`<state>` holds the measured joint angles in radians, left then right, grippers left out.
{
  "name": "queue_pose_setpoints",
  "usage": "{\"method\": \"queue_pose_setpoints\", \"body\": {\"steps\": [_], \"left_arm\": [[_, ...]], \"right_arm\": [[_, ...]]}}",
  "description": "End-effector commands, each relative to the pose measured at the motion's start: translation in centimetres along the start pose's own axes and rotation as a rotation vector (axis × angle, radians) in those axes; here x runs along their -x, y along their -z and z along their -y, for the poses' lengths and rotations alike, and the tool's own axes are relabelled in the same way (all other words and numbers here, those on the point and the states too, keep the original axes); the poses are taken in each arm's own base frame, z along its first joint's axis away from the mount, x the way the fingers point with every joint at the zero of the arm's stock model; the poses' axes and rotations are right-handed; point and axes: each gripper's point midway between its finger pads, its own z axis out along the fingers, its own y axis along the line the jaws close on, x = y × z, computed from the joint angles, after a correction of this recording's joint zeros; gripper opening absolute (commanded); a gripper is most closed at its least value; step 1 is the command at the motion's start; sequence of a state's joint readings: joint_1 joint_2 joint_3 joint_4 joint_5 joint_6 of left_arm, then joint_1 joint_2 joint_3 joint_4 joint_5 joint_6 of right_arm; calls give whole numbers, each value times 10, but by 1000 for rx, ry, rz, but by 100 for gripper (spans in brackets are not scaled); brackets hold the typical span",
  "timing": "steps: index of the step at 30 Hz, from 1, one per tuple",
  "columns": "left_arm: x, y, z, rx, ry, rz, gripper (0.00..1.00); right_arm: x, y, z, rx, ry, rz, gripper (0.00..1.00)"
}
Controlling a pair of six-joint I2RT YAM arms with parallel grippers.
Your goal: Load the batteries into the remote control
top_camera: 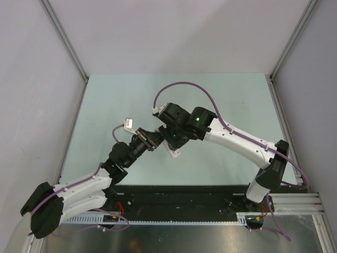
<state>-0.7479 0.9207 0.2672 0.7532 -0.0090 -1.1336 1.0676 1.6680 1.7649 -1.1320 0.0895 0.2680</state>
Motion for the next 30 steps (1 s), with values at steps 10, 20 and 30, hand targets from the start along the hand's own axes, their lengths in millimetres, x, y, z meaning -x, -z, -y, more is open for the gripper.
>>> {"method": "queue_pose_setpoints", "body": {"steps": [10, 20, 30], "left_arm": [[9, 4, 37, -131, 19, 27, 0], [9, 5, 36, -129, 22, 27, 0], [8, 4, 31, -114, 28, 27, 0]], "right_arm": [[18, -1, 11, -54, -33, 53, 2], [21, 1, 14, -57, -43, 61, 2], [35, 30, 22, -81, -89, 138, 32]]}}
